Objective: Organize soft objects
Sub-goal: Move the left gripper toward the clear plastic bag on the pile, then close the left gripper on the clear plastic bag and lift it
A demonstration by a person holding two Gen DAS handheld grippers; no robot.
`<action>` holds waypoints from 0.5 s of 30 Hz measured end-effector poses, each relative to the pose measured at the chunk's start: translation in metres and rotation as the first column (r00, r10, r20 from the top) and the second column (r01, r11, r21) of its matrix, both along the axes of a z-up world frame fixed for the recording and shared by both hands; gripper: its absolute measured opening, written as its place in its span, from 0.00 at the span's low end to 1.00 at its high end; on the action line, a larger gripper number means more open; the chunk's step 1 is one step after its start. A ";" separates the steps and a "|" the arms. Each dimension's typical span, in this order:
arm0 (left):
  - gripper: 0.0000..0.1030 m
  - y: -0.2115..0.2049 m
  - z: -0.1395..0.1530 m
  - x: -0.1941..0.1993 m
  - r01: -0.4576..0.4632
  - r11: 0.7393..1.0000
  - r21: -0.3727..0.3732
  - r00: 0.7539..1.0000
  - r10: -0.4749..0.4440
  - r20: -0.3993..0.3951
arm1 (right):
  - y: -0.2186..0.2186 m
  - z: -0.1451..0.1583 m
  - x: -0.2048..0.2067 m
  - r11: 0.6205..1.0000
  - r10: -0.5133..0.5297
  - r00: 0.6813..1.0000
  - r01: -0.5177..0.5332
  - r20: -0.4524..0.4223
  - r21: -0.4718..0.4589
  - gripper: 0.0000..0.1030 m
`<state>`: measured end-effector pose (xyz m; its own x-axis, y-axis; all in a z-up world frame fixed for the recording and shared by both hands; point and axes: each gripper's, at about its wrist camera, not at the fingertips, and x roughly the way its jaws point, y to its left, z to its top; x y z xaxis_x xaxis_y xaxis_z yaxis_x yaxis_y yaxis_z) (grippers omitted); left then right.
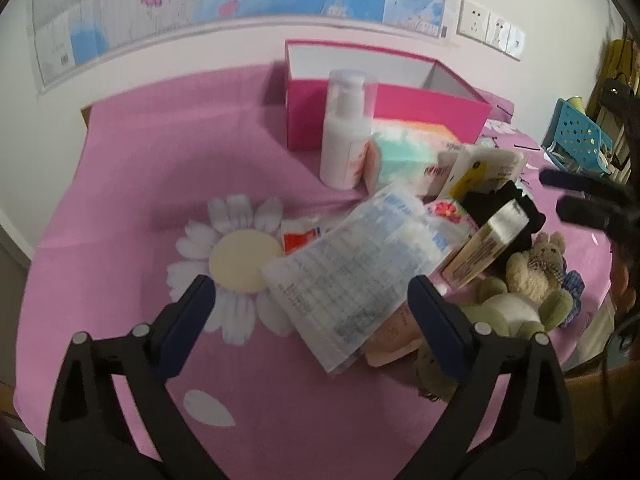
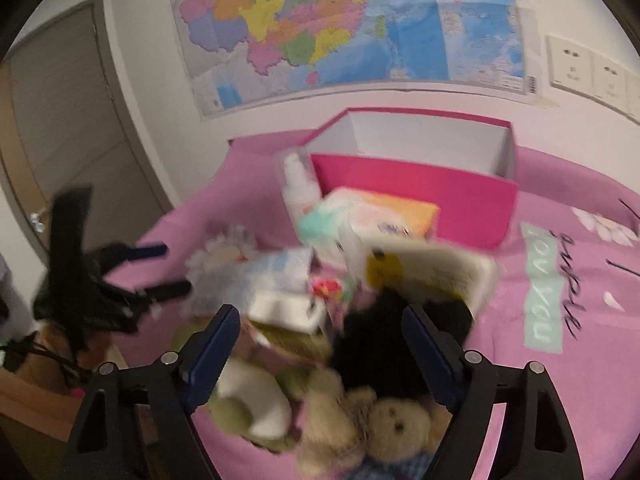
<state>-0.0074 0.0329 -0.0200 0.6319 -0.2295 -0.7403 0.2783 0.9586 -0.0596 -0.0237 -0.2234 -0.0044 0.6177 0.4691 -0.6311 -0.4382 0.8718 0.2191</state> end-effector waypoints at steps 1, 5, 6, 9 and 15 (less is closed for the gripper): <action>0.92 0.001 -0.003 0.001 0.003 1.000 -0.005 1.000 -0.003 -0.015 | 0.004 0.002 0.006 1.000 0.025 1.000 -0.026 -0.007 -0.004 0.82; 0.91 0.006 -0.012 0.002 0.020 0.999 -0.027 0.998 -0.022 -0.060 | 0.032 0.001 0.040 0.990 0.127 0.989 -0.131 -0.079 -0.046 0.77; 0.91 0.006 -0.015 0.003 0.031 0.999 -0.034 0.996 -0.033 -0.077 | 0.038 -0.003 0.050 0.986 0.155 0.982 -0.161 -0.112 -0.044 0.76; 0.91 0.007 -0.022 0.005 0.051 0.997 -0.052 0.991 -0.057 -0.122 | 0.056 -0.016 0.075 0.978 0.175 0.967 -0.192 -0.186 -0.081 0.74; 0.80 0.007 -0.036 0.015 0.089 0.987 -0.136 0.970 -0.117 -0.213 | 0.088 -0.043 0.108 0.952 0.228 0.922 -0.279 -0.313 -0.127 0.74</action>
<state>0.0074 0.0397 -0.0558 0.4252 -0.3839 -0.8197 0.3422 0.9066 -0.2471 0.0839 -0.1356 -0.0474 0.2688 0.4585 -0.8471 -0.5882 0.7746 0.2326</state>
